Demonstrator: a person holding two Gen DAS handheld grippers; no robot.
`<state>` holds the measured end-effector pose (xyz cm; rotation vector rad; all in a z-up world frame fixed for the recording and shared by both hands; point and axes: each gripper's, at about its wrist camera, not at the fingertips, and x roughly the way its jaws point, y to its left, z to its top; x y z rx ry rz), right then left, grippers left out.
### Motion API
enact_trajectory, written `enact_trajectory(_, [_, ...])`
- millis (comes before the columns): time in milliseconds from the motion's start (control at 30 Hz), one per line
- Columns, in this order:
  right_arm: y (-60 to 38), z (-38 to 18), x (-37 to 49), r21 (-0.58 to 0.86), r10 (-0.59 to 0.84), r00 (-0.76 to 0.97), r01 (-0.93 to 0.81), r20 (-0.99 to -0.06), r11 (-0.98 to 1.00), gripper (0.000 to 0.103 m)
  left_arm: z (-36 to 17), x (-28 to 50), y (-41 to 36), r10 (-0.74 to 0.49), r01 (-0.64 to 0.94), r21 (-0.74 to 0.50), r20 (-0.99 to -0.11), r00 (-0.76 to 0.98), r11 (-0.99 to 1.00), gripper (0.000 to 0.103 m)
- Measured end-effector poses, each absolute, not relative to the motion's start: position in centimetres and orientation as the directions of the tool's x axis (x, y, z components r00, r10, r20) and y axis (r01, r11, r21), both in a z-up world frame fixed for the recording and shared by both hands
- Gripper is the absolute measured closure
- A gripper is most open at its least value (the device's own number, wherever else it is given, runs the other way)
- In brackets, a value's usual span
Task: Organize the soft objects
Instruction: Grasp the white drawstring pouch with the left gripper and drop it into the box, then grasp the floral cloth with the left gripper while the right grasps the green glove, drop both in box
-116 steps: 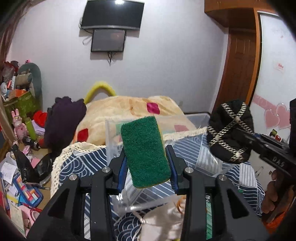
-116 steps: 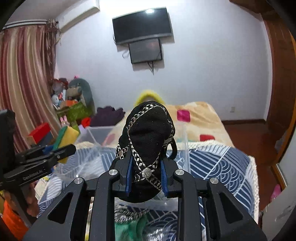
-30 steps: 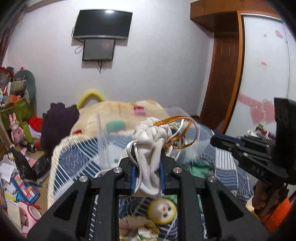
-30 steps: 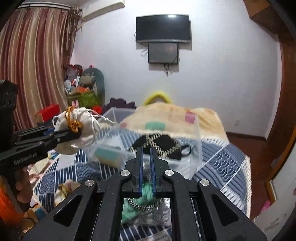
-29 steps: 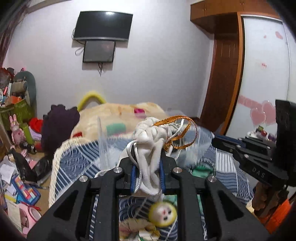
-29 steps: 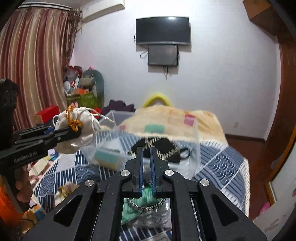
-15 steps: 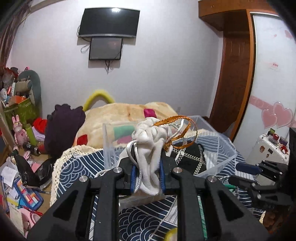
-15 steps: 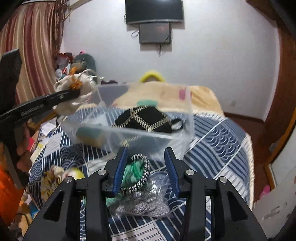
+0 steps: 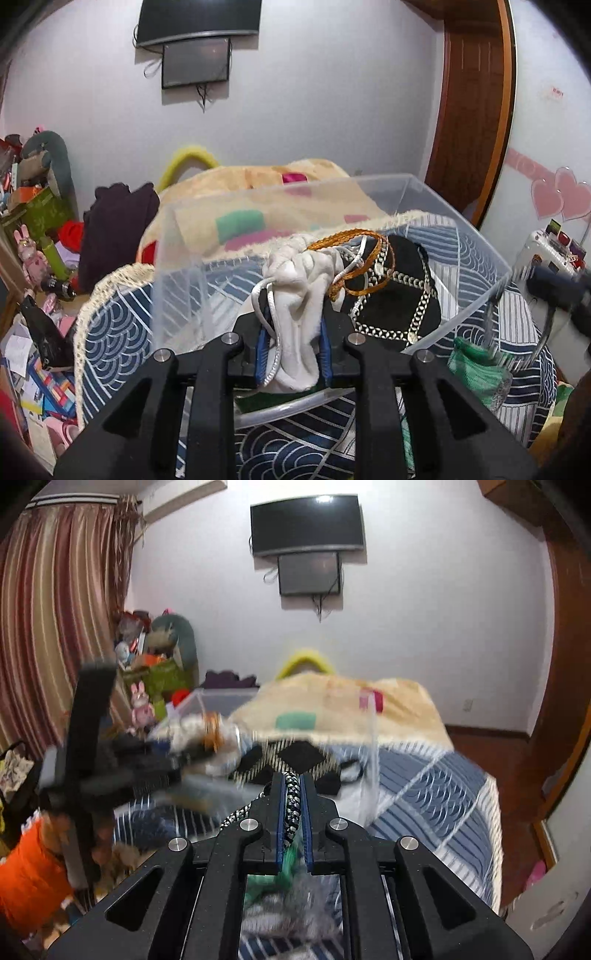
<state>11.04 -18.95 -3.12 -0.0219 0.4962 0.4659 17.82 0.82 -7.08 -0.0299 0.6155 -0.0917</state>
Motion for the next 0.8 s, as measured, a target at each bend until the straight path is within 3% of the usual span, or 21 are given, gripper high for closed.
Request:
enact_trajectory(133, [-18.1,-2.1,13.4,0.078,0.391,0.805,-0.4,-0.445,0.913,0.096,-7.2,17.8,0.9,-0.098,0.075,-0.063,-0.574,0.813,0.995,0.073])
enact_trajectory(267, [-16.6,-3.1,16.1,0.052,0.353,0.8,-0.376,-0.485,0.925,0.096,-7.2,17.8,0.7,-0.09,0.077,-0.047,-0.578,0.811,0.996,0.068])
enact_trajectory(300, [-16.3,-3.5,16.6,0.047,0.342,0.794,-0.37,-0.502,0.928,0.096,-7.2,17.8,0.7,-0.086,0.076,-0.042,-0.581,0.81,0.996,0.063])
enact_trajectory(367, [-15.7,-4.5,17.5,0.041,0.327,0.772,-0.365,-0.545,0.93,0.096,-7.0,17.7,0.6,-0.083,0.074,-0.04,-0.578,0.812,0.996,0.029])
enact_trajectory(467, [-15.5,-5.4,17.6,0.021,0.301,0.756,-0.355,-0.581,0.934,0.093,-6.4,16.8,1.0,-0.101,0.083,-0.058,-0.547,0.831,0.995,0.027])
enact_trajectory(500, [-15.5,-5.4,17.4,0.019,0.298,0.753,-0.356,-0.586,0.934,0.09,-6.2,16.5,1.0,-0.102,0.086,-0.054,-0.542,0.834,0.995,0.027])
enact_trajectory(567, [-15.9,-5.2,16.8,0.027,0.306,0.75,-0.359,-0.586,0.933,0.064,-5.8,16.1,0.9,-0.104,0.093,-0.047,-0.547,0.831,0.995,0.026])
enact_trajectory(600, [-16.1,-4.9,16.4,0.032,0.314,0.755,-0.363,-0.575,0.931,0.058,-5.6,15.9,0.9,-0.104,0.092,-0.049,-0.548,0.83,0.995,0.026])
enact_trajectory(733, [-17.0,-3.1,14.0,0.016,0.325,0.79,-0.371,-0.519,0.929,0.033,-4.4,14.5,1.3,-0.104,0.083,-0.063,-0.531,0.841,0.995,0.004])
enact_trajectory(800, [-17.5,-2.4,13.0,0.019,0.337,0.802,-0.377,-0.493,0.926,0.022,-3.7,13.5,1.6,-0.087,0.065,-0.061,-0.507,0.858,0.996,0.001])
